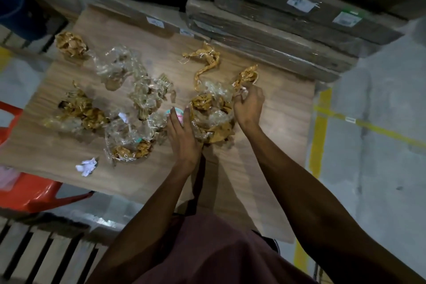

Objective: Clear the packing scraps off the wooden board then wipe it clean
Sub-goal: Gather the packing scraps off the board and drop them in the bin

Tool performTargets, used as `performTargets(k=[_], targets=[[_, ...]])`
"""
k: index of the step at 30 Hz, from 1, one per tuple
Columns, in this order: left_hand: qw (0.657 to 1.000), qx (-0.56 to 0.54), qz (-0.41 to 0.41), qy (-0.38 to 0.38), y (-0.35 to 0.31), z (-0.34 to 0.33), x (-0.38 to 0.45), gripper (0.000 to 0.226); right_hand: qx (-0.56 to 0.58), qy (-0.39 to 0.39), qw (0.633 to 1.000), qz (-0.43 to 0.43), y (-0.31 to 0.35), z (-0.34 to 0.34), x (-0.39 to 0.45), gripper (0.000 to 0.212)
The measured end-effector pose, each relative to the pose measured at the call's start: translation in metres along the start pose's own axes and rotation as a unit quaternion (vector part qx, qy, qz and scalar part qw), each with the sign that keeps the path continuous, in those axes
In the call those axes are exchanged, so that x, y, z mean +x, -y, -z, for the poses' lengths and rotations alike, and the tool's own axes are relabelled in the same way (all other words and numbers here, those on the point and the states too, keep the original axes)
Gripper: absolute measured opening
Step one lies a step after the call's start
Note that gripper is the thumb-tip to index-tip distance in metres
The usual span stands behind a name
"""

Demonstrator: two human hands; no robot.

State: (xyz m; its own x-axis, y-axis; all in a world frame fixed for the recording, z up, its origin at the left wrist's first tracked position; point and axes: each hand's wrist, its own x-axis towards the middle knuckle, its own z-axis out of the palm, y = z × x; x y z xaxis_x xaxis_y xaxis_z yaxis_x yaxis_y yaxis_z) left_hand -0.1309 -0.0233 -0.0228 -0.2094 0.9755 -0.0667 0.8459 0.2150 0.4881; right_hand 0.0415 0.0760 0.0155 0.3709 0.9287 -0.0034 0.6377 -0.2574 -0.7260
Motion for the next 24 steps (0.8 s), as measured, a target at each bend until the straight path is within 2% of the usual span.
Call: performTargets(k=[4,8,11,13,18,24], targets=[[1.0,-0.004,0.008,0.012,-0.005,-0.003,0.005,0.108,-0.057,0.022,0.998,-0.02,-0.004,-0.006,0.035,0.053],[0.999,-0.012,0.03,0.041,0.0,-0.007,0.011,0.096,-0.111,0.141,0.983,-0.034,-0.01,-0.01,0.076,0.069],[0.998,-0.01,0.027,0.062,0.008,-0.014,0.012,0.094,-0.129,0.231,0.964,-0.023,-0.016,-0.011,0.087,0.068],[0.997,-0.018,0.025,0.066,0.014,-0.017,0.014,0.092,-0.144,0.262,0.954,-0.003,-0.022,-0.013,0.079,0.062],[0.997,-0.008,0.019,0.076,0.016,-0.022,0.018,0.083,-0.114,0.228,0.966,0.036,-0.046,-0.025,0.028,0.061],[0.996,-0.045,0.03,0.065,0.012,-0.023,0.015,0.094,-0.029,0.19,0.98,0.06,-0.058,-0.045,-0.036,0.051]])
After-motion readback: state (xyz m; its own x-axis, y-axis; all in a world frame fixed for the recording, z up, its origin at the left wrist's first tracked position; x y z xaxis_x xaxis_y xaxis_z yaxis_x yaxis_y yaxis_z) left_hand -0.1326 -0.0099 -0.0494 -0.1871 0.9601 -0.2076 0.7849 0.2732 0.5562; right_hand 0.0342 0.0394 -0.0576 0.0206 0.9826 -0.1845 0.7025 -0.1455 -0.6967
